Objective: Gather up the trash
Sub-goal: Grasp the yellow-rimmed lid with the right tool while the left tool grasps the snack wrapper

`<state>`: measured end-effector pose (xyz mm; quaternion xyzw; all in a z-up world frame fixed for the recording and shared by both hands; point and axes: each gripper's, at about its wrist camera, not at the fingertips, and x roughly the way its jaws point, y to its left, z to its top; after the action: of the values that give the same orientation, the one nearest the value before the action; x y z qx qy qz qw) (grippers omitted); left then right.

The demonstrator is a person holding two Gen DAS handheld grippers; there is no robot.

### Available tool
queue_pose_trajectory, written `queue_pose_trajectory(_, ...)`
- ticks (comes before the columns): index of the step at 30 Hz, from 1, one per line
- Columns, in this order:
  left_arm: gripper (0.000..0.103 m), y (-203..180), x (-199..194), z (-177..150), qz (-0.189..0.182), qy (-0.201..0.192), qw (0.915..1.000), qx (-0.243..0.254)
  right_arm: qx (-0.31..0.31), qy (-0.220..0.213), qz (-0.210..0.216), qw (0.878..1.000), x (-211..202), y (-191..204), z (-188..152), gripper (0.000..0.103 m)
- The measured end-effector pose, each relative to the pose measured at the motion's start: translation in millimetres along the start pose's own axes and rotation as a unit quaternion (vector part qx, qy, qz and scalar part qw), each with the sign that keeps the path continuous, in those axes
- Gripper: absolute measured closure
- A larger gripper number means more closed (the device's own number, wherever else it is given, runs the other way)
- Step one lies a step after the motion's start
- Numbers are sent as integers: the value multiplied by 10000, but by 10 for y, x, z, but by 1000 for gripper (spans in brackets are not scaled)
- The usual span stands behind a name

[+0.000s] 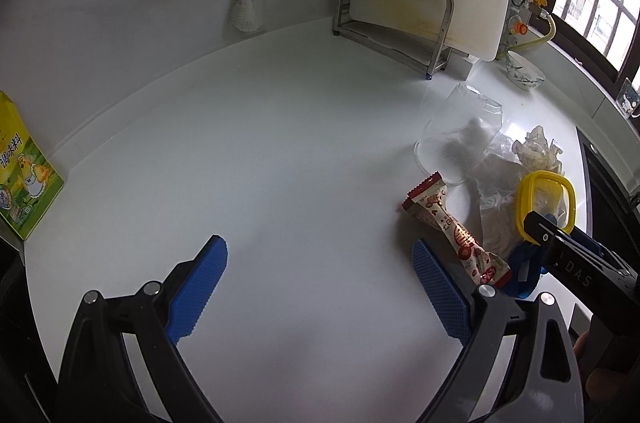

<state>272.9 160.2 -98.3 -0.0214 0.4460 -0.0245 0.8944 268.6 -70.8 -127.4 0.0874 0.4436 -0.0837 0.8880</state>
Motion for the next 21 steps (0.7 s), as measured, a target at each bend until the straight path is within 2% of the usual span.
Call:
queue_pose_trajectory(10,11,-36,22,-51,-100,88,9999,-8,-213,-154,-192,9995,25,71,51,31)
queue_pose_trajectory(13,11,-73,33,-59,-158,113,9998,10,-270,-178,-137,9994,14,61,45,31)
queue_pose_trajectory(14,11,-96,36,-62,-179,124,9998,27,-279,-166,-104,9994,16,54,46,35)
queue_pose_trajectory(21,11,-242,22,-87,-426,163,9989,38,-233,-368,81,9990,-127,-75,39,36)
